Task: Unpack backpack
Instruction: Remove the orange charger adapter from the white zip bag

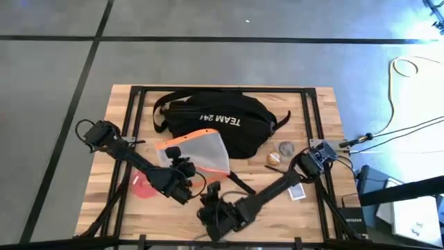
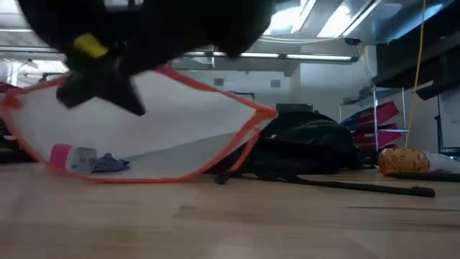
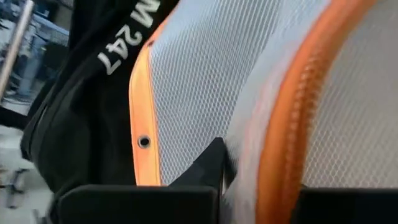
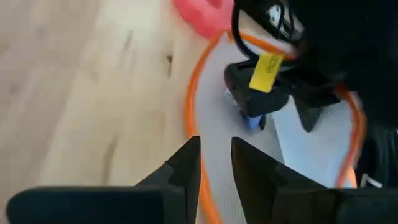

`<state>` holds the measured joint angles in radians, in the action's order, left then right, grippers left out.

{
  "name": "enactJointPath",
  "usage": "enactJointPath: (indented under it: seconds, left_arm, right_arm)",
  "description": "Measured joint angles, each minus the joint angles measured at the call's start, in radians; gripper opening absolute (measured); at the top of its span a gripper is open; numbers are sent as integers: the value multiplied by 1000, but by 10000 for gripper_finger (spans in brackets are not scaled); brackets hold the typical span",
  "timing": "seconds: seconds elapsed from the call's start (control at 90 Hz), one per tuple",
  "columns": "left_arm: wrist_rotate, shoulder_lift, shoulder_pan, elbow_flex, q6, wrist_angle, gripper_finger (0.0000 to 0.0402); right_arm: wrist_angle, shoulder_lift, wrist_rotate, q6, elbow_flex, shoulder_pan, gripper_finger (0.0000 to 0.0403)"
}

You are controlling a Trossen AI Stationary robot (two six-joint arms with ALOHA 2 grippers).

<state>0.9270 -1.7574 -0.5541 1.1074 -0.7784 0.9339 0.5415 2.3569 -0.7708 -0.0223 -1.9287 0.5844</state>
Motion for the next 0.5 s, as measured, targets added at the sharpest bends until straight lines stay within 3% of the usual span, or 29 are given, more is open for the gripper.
enactJointPath:
  seconds: [0.211, 0.5]
  left_arm:
    - [-2, 3, -9, 108, -30, -3, 0]
    - [-70, 4, -10, 123, -35, -122, 0]
  right_arm:
    - [-117, -1, 75, 1, 67, -6, 59]
    - [-203, 0, 15, -85, 191, 22, 3]
